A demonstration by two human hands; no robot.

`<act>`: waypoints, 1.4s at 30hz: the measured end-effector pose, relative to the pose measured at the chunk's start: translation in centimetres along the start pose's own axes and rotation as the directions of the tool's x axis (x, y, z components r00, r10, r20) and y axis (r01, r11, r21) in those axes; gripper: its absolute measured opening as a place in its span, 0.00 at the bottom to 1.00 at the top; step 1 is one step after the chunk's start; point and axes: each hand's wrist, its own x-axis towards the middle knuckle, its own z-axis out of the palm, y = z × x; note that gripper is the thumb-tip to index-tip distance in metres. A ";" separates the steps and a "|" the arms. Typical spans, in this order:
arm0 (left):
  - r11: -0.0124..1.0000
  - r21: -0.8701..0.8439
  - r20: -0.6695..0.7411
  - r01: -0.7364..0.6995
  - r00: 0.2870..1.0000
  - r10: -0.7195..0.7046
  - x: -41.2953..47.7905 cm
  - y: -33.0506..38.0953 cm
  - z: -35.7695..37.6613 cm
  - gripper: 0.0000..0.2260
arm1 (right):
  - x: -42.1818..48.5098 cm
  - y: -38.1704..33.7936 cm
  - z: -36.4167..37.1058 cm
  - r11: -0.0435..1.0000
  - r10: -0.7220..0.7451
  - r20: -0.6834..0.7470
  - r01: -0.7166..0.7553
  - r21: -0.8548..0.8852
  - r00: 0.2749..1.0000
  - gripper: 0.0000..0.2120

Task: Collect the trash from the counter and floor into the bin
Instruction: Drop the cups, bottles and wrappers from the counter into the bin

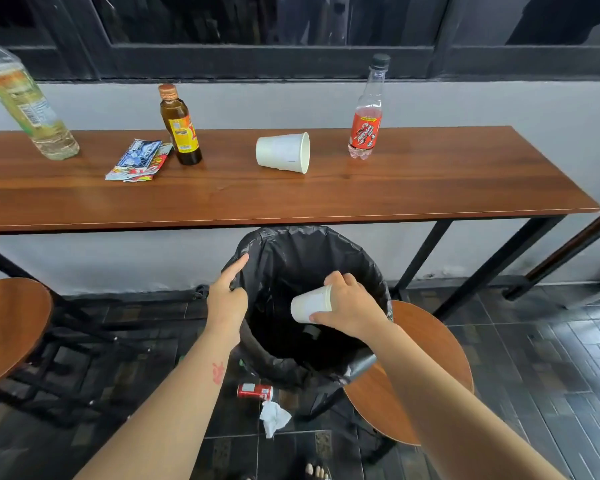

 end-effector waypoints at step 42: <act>0.996 -0.029 -0.106 0.081 0.991 -0.083 3.4 -0.1 -0.5 0.33 | 17.0 -3.5 -19.2 0.802 0.288 -0.594 0.150 0.578 0.751 0.26</act>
